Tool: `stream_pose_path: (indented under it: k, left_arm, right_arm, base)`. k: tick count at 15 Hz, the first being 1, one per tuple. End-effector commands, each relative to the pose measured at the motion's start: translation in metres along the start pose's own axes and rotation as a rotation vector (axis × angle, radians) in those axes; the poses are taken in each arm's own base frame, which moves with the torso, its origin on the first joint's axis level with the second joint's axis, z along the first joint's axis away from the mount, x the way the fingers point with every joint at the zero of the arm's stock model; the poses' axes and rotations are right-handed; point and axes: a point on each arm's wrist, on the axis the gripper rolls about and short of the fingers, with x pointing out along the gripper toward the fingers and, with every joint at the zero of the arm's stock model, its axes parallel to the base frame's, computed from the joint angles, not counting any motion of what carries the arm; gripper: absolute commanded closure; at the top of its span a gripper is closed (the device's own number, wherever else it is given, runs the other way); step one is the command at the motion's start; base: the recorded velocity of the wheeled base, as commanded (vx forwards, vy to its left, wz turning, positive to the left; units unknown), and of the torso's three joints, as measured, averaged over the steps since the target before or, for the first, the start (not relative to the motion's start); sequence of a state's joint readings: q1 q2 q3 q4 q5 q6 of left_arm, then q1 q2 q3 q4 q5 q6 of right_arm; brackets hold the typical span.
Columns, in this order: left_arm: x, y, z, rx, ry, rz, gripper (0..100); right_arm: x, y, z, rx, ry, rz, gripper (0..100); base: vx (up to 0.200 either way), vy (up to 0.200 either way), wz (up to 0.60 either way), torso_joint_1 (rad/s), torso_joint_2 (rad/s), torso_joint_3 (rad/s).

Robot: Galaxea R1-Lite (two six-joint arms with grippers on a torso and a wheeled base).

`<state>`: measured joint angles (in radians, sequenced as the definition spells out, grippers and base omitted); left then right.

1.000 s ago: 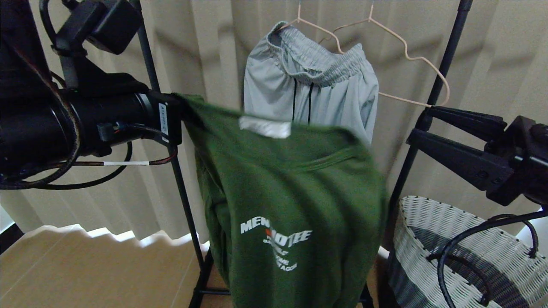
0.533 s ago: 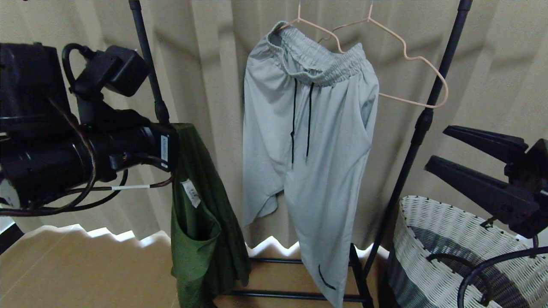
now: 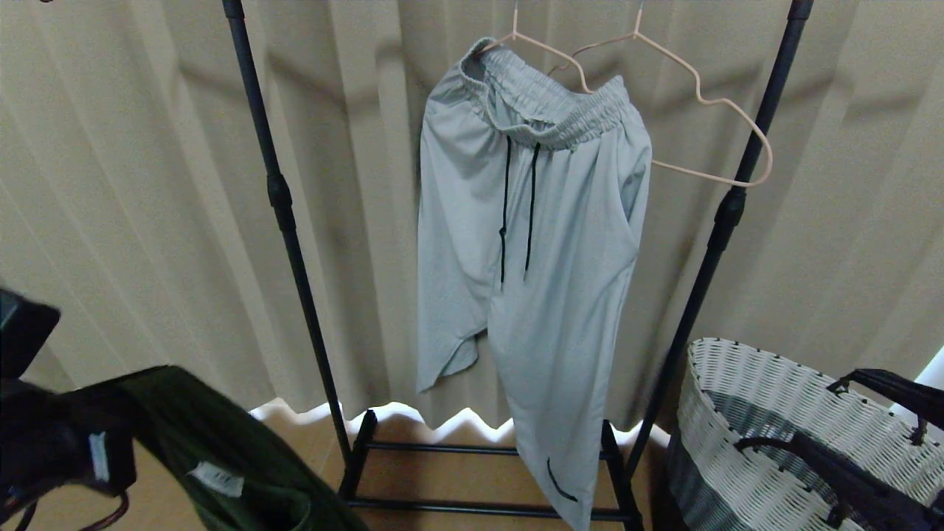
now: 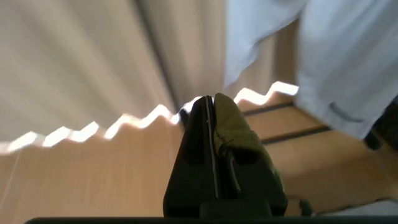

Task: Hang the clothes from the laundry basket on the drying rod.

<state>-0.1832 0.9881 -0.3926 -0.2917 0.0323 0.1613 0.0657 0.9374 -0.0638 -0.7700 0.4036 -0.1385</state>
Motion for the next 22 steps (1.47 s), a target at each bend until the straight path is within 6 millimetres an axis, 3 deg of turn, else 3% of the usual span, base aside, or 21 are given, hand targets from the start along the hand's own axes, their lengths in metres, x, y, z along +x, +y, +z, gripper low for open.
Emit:
stream_pose_path:
  k: [1, 4, 8, 11, 16, 22]
  left_arm:
    - [-0.054, -0.003, -0.058, -0.048, -0.083, 0.109, 100]
    - [-0.077, -0.012, -0.100, -0.053, -0.114, 0.148, 100]
    - [-0.098, -0.020, -0.132, -0.042, -0.117, 0.137, 100]
    - [-0.104, -0.021, -0.134, -0.042, -0.154, 0.140, 100]
    - [-0.100, -0.023, -0.140, -0.059, -0.153, 0.070, 100]
    - [-0.099, -0.024, -0.141, -0.128, -0.155, 0.063, 100]
  right_arm:
    - [-0.025, 0.008, -0.008, -0.031, -0.067, -0.070, 0]
    - [-0.053, 0.024, -0.023, -0.022, -0.054, -0.068, 0]
    - [-0.082, 0.042, -0.052, -0.007, -0.025, -0.088, 0]
    - [-0.091, 0.046, -0.064, 0.028, -0.038, -0.193, 0]
    - [-0.100, 0.051, -0.066, -0.003, -0.150, -0.209, 0]
    - [-0.101, 0.049, -0.068, 0.024, -0.147, -0.321, 0]
  base:
    - [0.000, 0.000, 0.00, 0.000, 0.00, 0.000]
    - [0.000, 0.000, 0.00, 0.000, 0.00, 0.000]
    - [0.000, 0.000, 0.00, 0.000, 0.00, 0.000]
    - [0.000, 0.000, 0.00, 0.000, 0.00, 0.000]
    - [0.000, 0.000, 0.00, 0.000, 0.00, 0.000]
    - [0.000, 0.000, 0.00, 0.000, 0.00, 0.000]
